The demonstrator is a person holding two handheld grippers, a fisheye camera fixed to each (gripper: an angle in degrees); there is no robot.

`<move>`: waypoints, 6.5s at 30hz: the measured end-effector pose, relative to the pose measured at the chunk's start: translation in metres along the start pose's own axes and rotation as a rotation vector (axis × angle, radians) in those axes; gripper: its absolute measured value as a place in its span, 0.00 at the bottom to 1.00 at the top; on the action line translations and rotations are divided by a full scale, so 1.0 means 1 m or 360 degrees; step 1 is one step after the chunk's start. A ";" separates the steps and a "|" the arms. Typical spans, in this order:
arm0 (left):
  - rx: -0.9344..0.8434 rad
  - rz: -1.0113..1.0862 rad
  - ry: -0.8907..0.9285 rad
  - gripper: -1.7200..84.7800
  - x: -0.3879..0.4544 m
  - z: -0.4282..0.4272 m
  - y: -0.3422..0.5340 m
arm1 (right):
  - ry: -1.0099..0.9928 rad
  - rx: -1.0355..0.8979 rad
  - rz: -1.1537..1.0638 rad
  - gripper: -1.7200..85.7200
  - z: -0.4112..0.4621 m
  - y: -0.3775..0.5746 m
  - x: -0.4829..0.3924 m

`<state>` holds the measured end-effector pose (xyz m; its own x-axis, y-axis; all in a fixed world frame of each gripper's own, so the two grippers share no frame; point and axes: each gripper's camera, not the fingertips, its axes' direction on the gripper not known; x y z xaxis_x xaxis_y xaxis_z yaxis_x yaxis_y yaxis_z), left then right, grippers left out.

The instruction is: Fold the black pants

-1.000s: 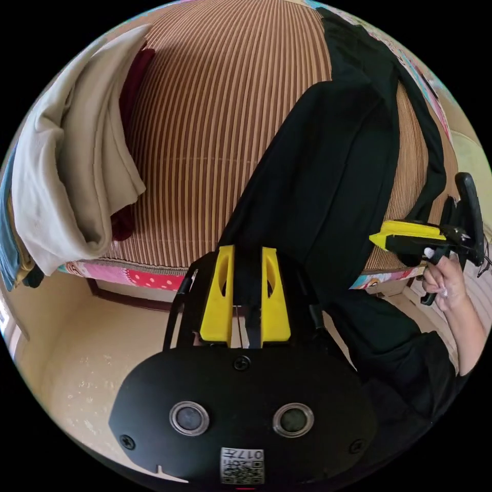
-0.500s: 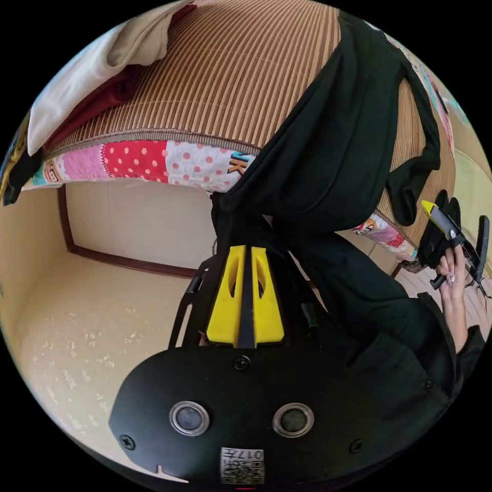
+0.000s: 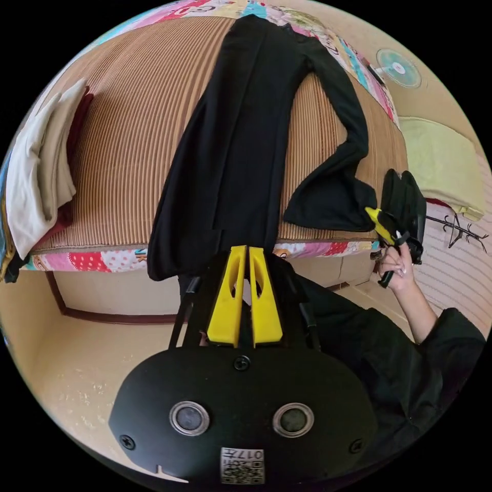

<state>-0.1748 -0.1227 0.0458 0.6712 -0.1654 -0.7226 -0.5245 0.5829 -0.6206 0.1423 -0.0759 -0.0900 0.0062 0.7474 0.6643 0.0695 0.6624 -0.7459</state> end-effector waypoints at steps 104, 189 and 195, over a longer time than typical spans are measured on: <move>-0.0379 0.0533 0.0496 0.12 -0.046 -0.082 -0.207 | 0.0021 -0.0590 0.0123 0.10 0.319 -0.153 0.070; 0.1047 0.0831 0.0681 0.07 0.273 -0.308 -0.095 | 0.0434 -0.0022 -0.1328 0.02 0.279 0.199 -0.296; 0.0521 0.0427 0.0497 0.08 0.216 -0.106 -0.122 | 0.0679 -0.0293 -0.0822 0.06 0.349 0.171 -0.140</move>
<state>-0.0209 -0.3138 -0.0669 0.3214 -0.1762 -0.9304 -0.4320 0.8470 -0.3096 -0.1946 -0.0494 -0.3273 0.3160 0.2282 0.9209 0.3372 0.8803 -0.3338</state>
